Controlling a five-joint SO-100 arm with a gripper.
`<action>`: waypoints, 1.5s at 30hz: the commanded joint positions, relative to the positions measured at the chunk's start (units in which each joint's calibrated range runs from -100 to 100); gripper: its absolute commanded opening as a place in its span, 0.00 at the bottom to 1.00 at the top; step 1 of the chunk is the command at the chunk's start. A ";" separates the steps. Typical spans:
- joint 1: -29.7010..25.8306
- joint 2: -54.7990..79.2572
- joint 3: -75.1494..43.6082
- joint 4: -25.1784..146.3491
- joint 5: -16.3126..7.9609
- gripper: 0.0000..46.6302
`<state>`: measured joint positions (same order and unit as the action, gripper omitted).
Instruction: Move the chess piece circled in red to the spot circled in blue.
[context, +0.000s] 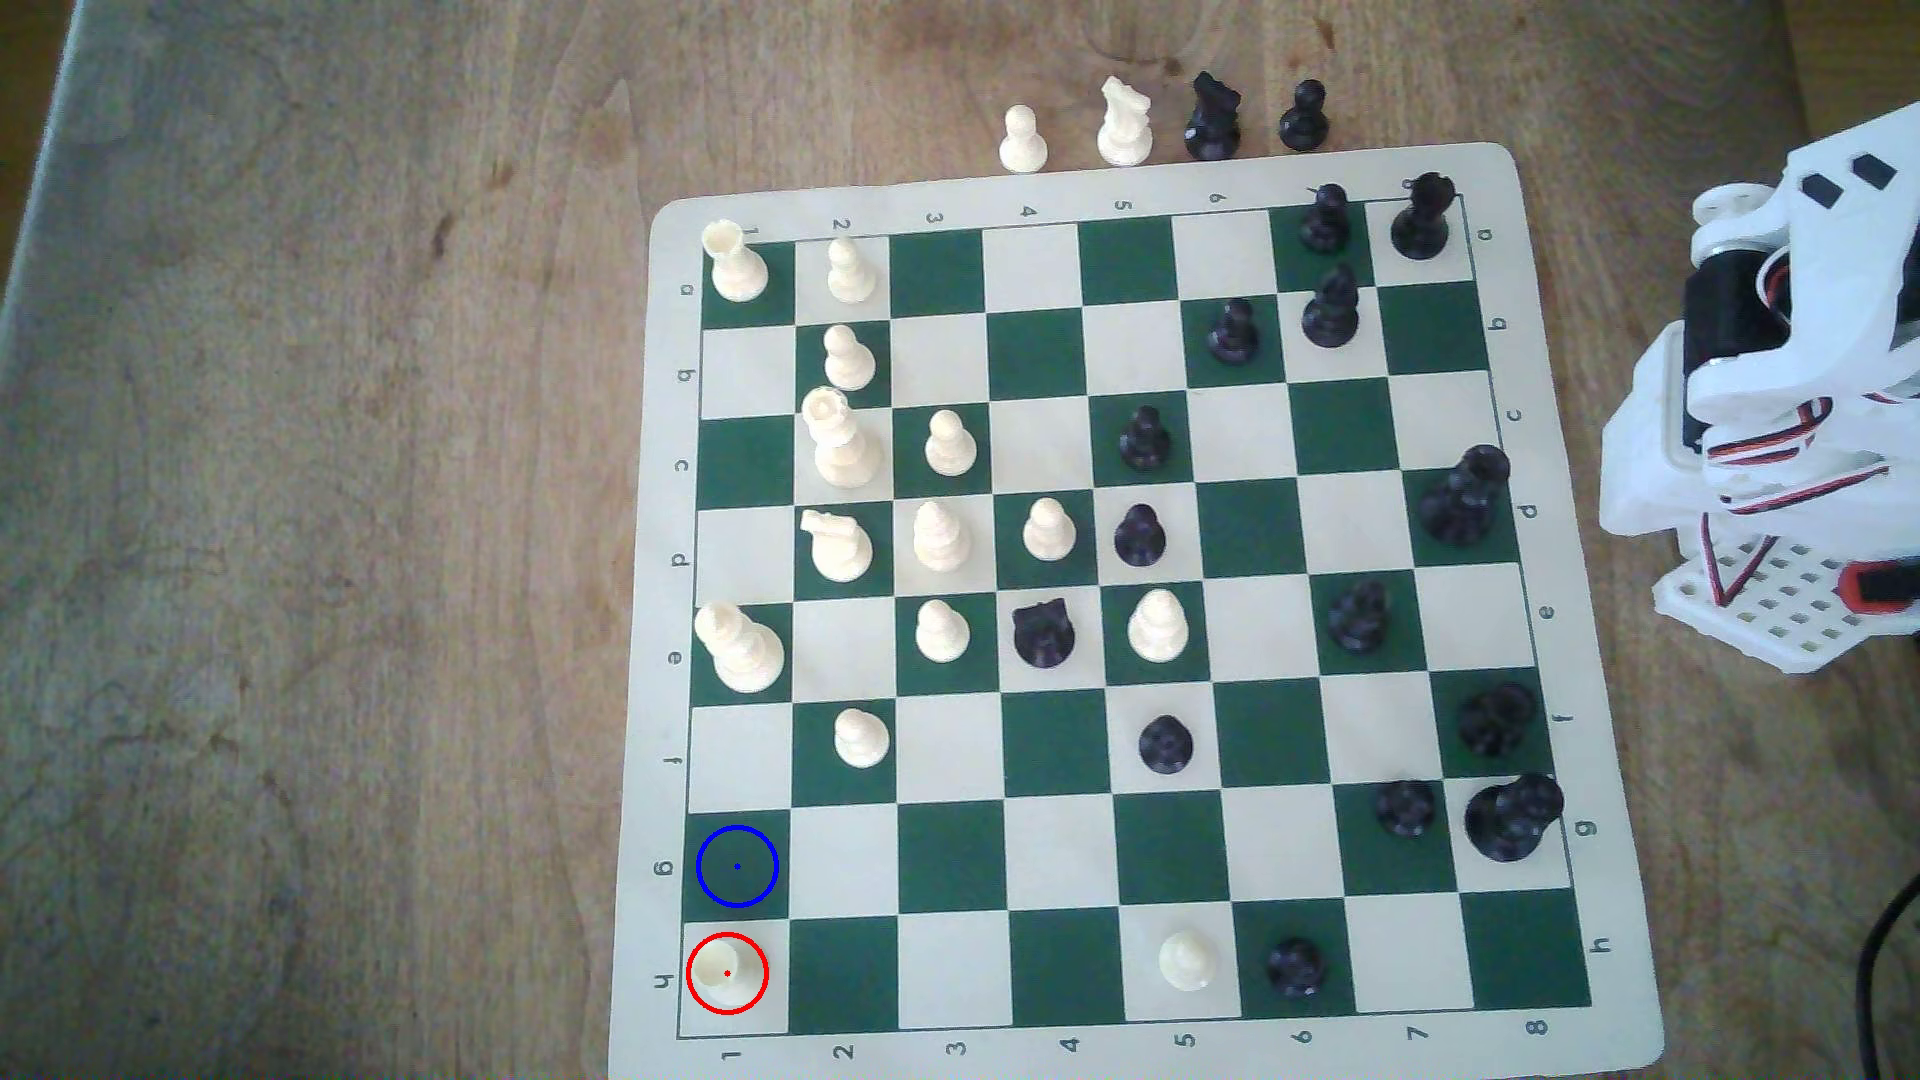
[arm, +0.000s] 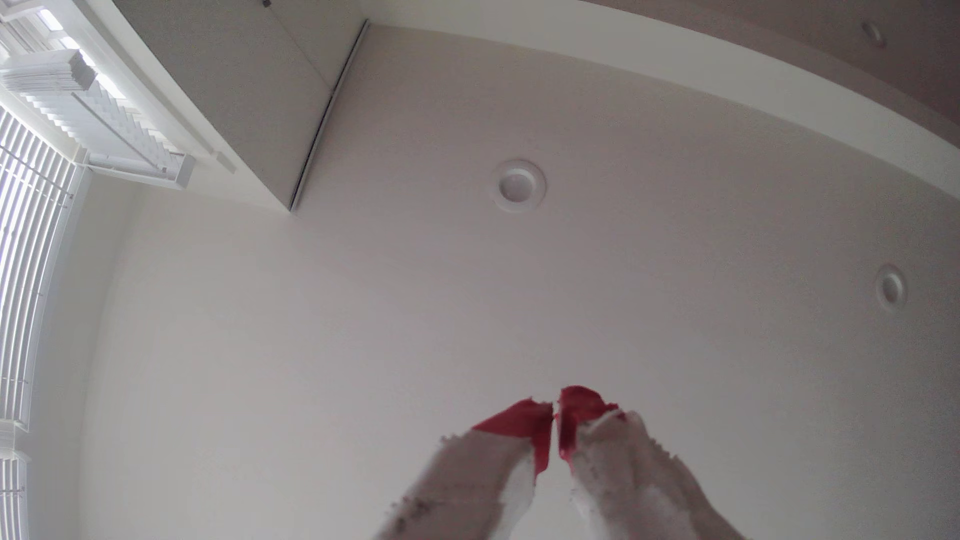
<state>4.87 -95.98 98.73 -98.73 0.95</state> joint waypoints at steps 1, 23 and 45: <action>0.41 0.14 1.17 -0.46 0.24 0.00; -0.06 0.14 -13.69 86.52 -0.15 0.00; -13.43 42.75 -51.50 130.26 -1.07 0.12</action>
<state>-5.60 -62.55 59.15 31.00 0.76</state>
